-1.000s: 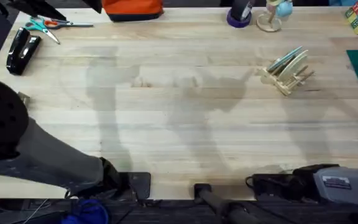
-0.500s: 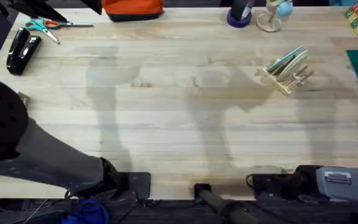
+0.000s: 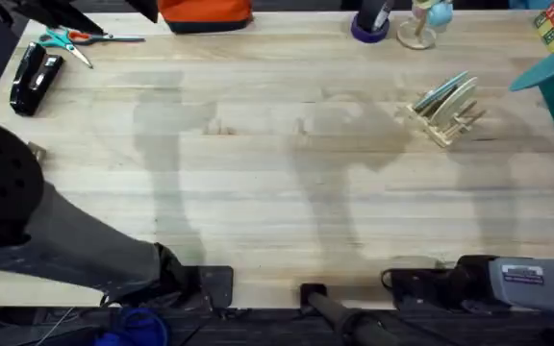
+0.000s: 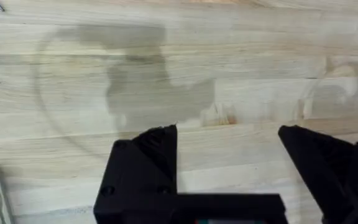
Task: Pick up the plates from the table one by one and place each into a slot on the dish rack.
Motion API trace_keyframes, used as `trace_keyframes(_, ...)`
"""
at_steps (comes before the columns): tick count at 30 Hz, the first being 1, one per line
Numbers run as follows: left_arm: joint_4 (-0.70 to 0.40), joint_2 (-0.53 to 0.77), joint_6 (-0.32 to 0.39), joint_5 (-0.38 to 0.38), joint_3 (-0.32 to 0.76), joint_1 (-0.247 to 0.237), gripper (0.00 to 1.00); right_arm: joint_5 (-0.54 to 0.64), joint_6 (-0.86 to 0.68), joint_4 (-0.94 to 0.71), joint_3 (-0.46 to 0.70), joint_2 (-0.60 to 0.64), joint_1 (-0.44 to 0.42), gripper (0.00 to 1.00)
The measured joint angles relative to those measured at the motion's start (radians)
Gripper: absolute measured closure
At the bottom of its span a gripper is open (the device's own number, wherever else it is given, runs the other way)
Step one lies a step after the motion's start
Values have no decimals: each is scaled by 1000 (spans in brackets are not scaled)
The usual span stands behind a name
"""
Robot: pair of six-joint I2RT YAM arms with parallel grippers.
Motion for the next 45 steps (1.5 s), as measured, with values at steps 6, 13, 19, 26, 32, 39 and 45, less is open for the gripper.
trace_keyframes(6, 0, 0, 0, 0, 0, 0, 6, -19, 76, 0, 0, 0, 0, 970)
trace_keyframes(13, 0, 0, 0, 0, 0, 0, 6, -5, 146, 0, 0, 0, 0, 969)
trace_keyframes(19, 0, 0, 0, 0, 0, 0, 6, 30, 196, 0, 0, 0, 0, 969)
trace_keyframes(26, 0, 0, 0, 0, 0, 0, 7, 47, 198, 0, 0, 24, 0, 970)
trace_keyframes(32, 0, 0, 0, 0, 0, 0, 6, 57, 198, 0, -1, 92, 0, 969)
trace_keyframes(39, 0, 0, 0, 0, 0, 0, 6, 57, 179, 0, -2, 132, 0, 969)
trace_keyframes(45, 0, 0, 0, 0, 0, 0, 7, 57, 150, 0, -2, 162, -8, 970)
